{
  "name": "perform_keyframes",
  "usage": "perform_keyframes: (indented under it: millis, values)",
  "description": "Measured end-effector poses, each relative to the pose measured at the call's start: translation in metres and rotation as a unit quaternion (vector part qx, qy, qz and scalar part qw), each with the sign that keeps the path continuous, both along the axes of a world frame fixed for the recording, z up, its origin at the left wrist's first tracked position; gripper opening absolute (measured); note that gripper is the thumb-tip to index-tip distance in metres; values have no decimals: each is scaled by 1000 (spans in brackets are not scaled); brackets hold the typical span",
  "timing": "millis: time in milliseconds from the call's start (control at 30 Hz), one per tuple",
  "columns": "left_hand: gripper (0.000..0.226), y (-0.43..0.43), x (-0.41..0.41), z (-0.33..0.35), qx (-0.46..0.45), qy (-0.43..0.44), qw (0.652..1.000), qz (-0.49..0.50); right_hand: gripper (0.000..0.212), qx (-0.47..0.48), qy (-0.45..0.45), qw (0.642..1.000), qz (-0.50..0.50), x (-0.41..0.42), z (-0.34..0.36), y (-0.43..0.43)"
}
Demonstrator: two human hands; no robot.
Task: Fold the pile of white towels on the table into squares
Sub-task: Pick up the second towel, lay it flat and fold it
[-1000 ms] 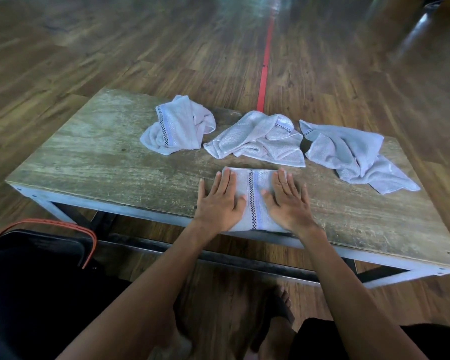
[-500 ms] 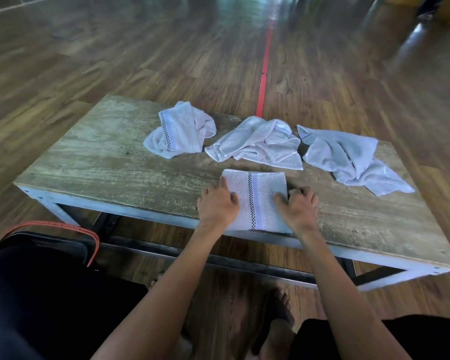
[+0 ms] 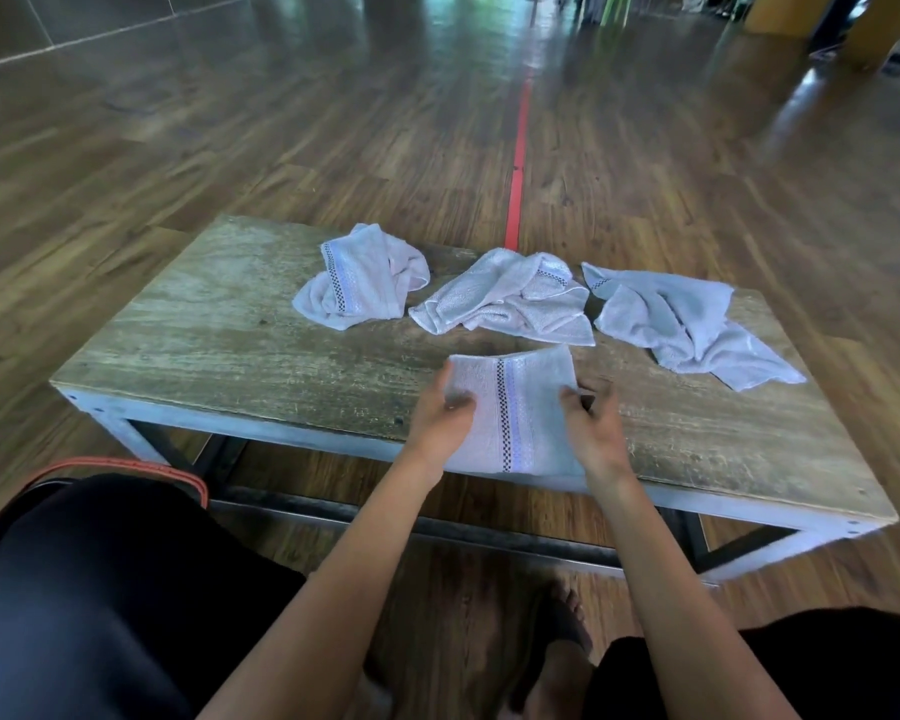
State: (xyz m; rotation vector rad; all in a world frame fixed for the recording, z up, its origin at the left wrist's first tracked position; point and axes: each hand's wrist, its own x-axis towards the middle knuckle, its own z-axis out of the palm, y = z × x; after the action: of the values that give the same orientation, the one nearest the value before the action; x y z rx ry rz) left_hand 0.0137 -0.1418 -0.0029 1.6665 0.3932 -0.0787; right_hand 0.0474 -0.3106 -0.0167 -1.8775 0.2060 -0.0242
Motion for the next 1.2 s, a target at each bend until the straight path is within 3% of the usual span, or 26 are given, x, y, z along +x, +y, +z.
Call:
perform_keyframes:
  millis: [200, 433, 700, 867, 1200]
  values:
    - [55, -3, -19, 15, -91, -36, 995, 10, 28, 35, -56, 998, 0, -28, 10, -4]
    - [54, 10, -38, 51, -71, -110, 990, 41, 31, 34, -106, 994, 24, -35, 52, 10]
    - [51, 83, -88, 96, -10, -164, 974, 154, 34, 62, -113, 979, 161, -43, 106, 92]
    - [51, 143, -139, 110, 63, -188, 948, 249, 35, 75, -123, 953, 267, -58, 121, 167]
    - [53, 229, -256, 98, 56, -192, 885, 419, 31, 68, -119, 872, 470, -116, 112, 306]
